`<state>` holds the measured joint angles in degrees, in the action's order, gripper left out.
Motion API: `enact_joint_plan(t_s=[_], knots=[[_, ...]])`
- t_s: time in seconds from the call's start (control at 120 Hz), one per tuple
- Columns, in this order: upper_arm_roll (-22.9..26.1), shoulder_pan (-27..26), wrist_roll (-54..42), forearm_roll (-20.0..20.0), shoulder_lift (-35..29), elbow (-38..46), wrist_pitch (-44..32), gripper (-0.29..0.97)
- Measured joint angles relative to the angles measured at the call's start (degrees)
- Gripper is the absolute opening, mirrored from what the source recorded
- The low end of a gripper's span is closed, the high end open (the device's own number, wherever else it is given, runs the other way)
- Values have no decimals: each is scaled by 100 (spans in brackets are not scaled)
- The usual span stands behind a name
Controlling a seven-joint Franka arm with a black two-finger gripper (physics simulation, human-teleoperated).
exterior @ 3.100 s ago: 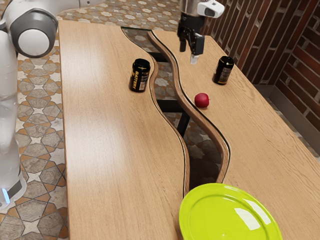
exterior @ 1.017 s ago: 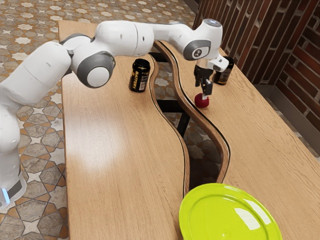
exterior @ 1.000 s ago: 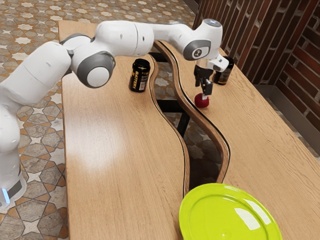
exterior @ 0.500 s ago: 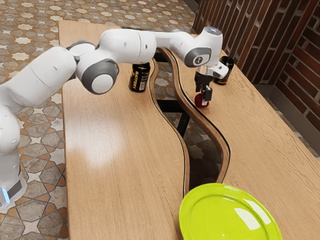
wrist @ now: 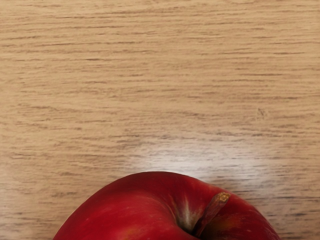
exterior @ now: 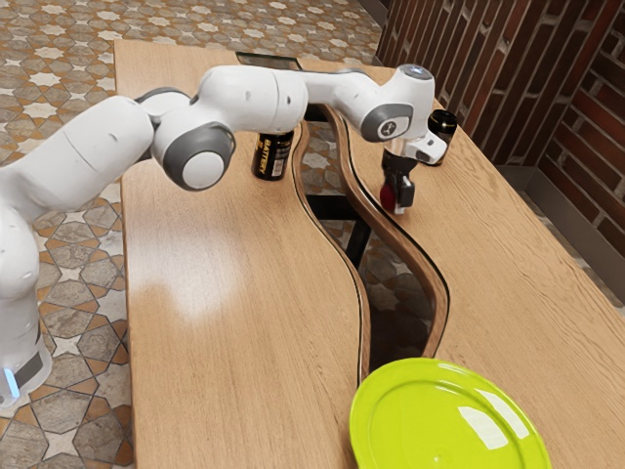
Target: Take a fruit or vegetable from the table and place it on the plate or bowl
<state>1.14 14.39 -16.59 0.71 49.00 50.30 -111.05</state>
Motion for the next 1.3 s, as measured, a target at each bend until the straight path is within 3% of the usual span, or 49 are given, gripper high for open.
enact_joint_plan(t_s=[0.083,0.167,0.358,0.5,0.567,0.65,0.817,0.95,1.017,1.15,1.3], knots=[[1,-5,-5,7,-1,0,-6,35],[19,-23,0,-15,-149,36,58,31],[86,-720,14,-49,-1610,355,714,30],[239,-1354,22,-39,-2318,537,1304,31],[301,-1836,30,-38,-3049,1319,1417,31],[832,-2110,42,-41,-4038,2689,1254,31],[1752,-2179,62,-32,-4592,3585,870,30],[2704,-1993,80,103,-4550,3706,574,30],[3062,-2177,106,289,-4303,3640,412,31],[3180,-2639,158,725,-3474,2999,148,30],[3174,-2666,210,953,-3339,3032,44,31]])
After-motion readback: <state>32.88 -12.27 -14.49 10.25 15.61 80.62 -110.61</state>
